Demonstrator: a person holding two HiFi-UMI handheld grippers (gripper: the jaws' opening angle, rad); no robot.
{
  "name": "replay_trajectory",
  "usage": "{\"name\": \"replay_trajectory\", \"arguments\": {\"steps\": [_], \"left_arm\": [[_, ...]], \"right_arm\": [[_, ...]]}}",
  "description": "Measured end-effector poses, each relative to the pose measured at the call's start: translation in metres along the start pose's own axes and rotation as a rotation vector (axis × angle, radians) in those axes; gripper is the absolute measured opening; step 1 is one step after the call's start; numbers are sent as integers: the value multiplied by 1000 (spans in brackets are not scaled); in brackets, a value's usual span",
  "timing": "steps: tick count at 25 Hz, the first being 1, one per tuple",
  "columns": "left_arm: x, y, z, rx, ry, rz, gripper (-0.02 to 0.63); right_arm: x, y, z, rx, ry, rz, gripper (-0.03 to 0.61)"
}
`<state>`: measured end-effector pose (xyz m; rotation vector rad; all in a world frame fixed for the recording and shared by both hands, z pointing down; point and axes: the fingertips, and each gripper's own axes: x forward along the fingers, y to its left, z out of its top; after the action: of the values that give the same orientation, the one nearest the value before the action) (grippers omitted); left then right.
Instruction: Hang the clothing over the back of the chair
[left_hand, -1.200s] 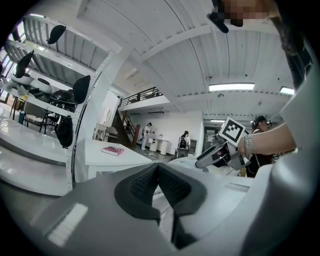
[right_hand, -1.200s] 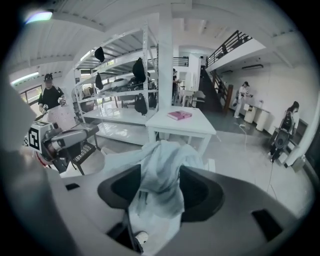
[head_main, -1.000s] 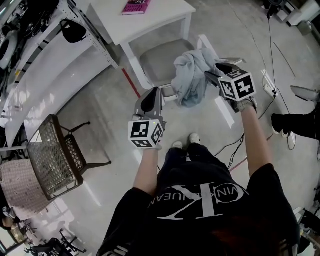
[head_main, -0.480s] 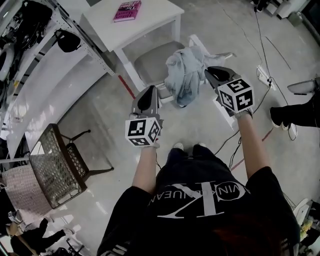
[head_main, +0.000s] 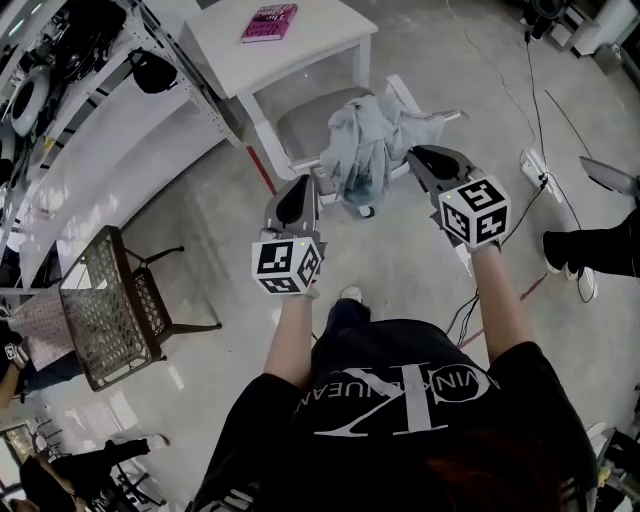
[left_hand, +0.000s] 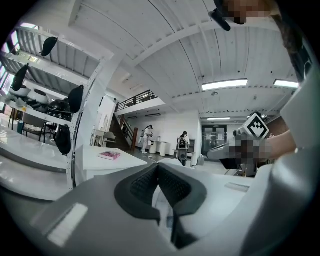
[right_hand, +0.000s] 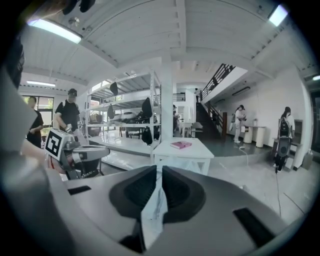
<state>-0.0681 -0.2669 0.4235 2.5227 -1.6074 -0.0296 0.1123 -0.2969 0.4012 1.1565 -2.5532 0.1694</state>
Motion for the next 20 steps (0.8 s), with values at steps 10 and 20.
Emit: {"name": "replay_trajectory", "arguments": {"steps": [10,20], "left_arm": [[-36,-48,-15,20,10,75,9],[-75,-84,-13,49,-15,138,9]], "right_arm": [[-67,7,-18,5,-117,31,44],[-118,18,-28,-11,-187,34,40]]}}
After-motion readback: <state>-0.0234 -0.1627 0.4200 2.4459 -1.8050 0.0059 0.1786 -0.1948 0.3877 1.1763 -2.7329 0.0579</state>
